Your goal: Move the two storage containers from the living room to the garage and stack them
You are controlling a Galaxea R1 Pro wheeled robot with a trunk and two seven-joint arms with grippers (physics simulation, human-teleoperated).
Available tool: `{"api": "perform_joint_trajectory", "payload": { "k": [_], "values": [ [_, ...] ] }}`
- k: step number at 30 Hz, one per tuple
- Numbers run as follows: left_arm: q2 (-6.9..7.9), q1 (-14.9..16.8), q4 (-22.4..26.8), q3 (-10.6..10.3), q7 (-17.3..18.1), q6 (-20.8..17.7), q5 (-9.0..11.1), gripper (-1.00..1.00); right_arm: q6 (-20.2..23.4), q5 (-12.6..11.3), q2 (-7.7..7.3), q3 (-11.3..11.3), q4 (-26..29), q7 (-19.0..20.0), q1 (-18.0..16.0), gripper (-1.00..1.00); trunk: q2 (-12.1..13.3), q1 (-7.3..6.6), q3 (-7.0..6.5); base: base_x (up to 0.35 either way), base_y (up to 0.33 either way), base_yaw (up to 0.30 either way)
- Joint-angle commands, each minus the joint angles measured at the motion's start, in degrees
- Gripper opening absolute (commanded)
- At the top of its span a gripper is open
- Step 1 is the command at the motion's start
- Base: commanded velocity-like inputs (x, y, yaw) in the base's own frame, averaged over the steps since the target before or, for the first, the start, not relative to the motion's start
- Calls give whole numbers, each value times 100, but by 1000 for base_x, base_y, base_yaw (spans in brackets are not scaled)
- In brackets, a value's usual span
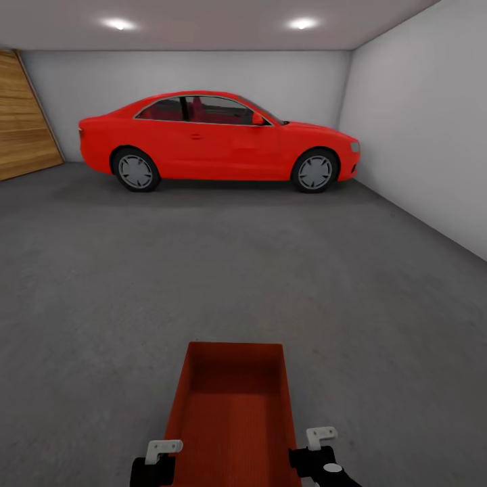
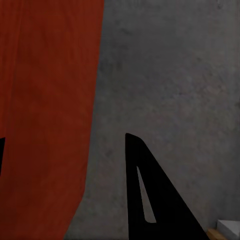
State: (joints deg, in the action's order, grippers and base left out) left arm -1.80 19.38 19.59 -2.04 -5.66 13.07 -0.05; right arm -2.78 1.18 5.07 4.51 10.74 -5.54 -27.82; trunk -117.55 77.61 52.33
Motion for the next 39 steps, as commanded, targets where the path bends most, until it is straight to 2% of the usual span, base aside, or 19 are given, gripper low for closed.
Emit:
{"api": "perform_joint_trajectory", "payload": {
  "k": [1,6,17,39],
  "values": [
    [4,4,1,28,-85,20,-4,-100,-12,25,-4,24,-9,-61,-4,-100,-2,1,4,215,0,0],
    [4,4,1,28,-86,20,-4,-100,-12,23,-5,24,-8,-61,-4,-100,-2,1,4,218,0,0],
    [4,4,1,28,-85,20,-4,-100,-12,23,-6,24,-10,-61,-4,-100,-2,1,4,46,0,0],
    [4,4,1,28,-85,20,-4,-100,-12,22,-4,24,-7,-61,-4,-100,-2,1,4,180,0,0]
  ]
}}
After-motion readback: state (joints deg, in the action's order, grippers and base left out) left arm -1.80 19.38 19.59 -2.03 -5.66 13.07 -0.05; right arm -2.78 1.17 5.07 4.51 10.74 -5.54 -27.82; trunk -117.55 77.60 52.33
